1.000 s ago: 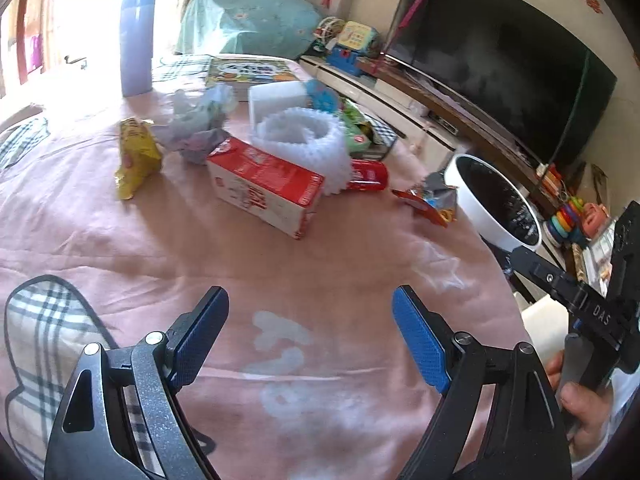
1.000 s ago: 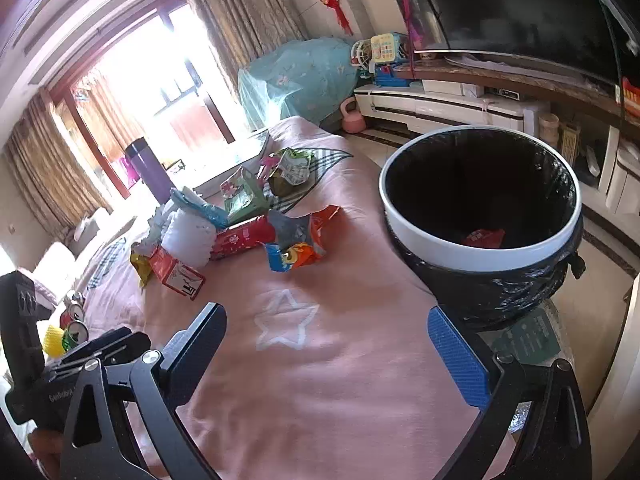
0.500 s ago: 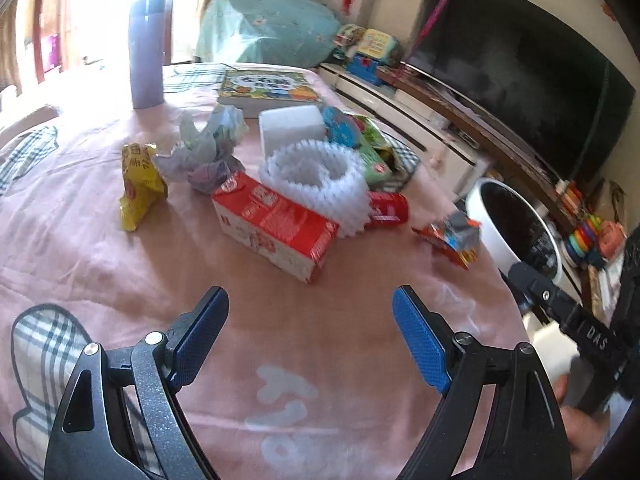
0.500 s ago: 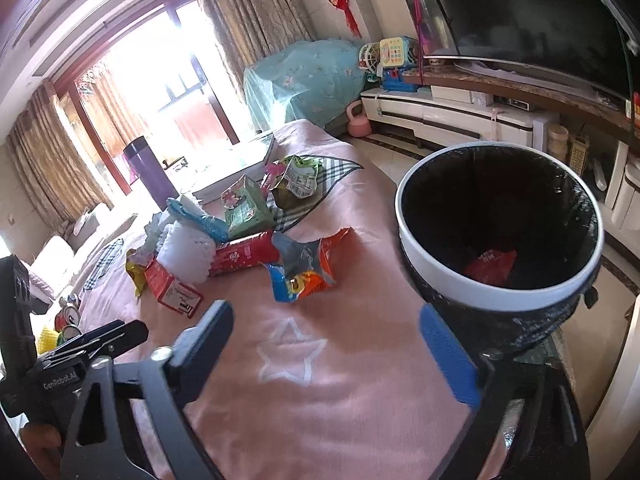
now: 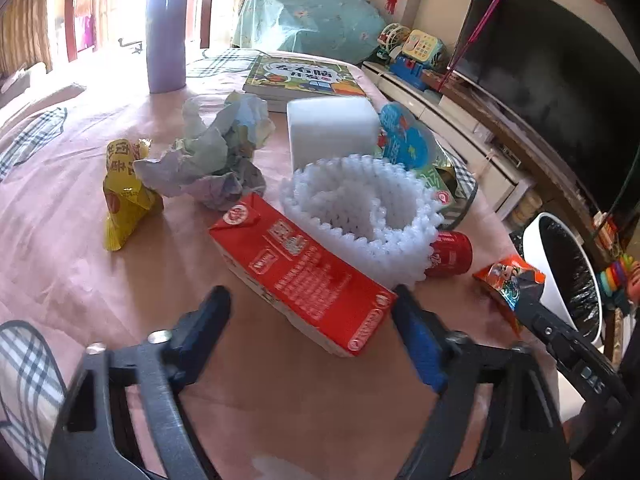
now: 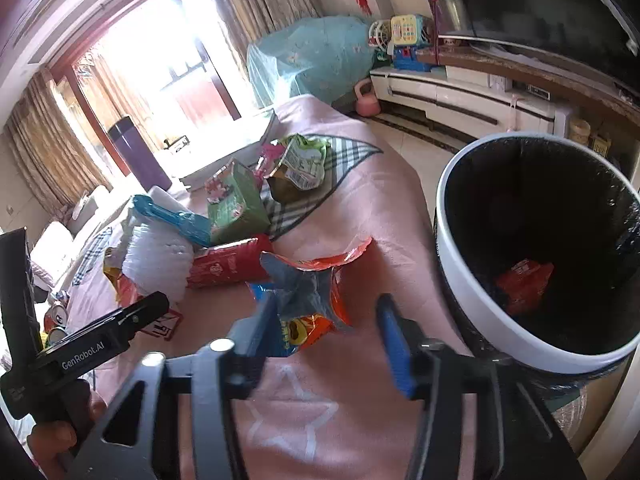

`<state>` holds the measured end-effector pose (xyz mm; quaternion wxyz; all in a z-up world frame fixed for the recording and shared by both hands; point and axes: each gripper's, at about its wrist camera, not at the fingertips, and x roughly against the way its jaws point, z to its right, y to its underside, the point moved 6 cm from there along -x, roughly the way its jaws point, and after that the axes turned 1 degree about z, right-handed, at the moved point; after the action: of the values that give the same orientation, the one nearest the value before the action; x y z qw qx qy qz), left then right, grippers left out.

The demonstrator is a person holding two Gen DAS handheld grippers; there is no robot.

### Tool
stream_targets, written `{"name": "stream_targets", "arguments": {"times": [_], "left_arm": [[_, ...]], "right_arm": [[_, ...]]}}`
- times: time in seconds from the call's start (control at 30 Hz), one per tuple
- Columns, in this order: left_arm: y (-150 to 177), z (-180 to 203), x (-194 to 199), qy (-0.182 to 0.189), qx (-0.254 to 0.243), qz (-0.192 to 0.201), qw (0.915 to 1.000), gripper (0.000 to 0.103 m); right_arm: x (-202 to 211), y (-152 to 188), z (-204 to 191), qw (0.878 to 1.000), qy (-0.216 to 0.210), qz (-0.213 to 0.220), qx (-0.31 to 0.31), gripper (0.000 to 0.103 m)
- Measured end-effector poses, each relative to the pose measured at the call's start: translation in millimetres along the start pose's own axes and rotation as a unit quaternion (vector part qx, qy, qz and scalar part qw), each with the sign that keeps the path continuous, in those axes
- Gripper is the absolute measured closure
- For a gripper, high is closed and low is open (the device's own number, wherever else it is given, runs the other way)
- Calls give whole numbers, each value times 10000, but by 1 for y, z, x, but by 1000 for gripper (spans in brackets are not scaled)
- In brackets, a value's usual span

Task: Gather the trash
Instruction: 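Grasp the red-and-white milk carton with the left tool while the right tool grasps the orange wrapper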

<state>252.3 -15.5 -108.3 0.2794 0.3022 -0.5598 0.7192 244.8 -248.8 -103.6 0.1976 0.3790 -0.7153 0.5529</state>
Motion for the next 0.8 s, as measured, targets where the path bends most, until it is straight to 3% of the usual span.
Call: {"name": "stream_targets", "arguments": {"times": [0.03,0.07,0.2,0.5,0.8], "left_arm": [[1,-3,0,81,16,-22,10000,51],[2,-6,0,167,16,-59,9998,56],[11,-15,12,282,-151,-25,9995,65],[43,-20,57,597,-422,37,9973,66],[61,18,96,967,-1148,333,9881,69]], "right_arm": [[-1,1,1,10000,18,-12,10,77],[-1,2,1,10000,36,-21,27,84],[4,6,-2,10000,13,4,75,92],[27,20,-10,9999,-81,74,76,95],[60,35,-6,9997,-75,222,-28,96]]}}
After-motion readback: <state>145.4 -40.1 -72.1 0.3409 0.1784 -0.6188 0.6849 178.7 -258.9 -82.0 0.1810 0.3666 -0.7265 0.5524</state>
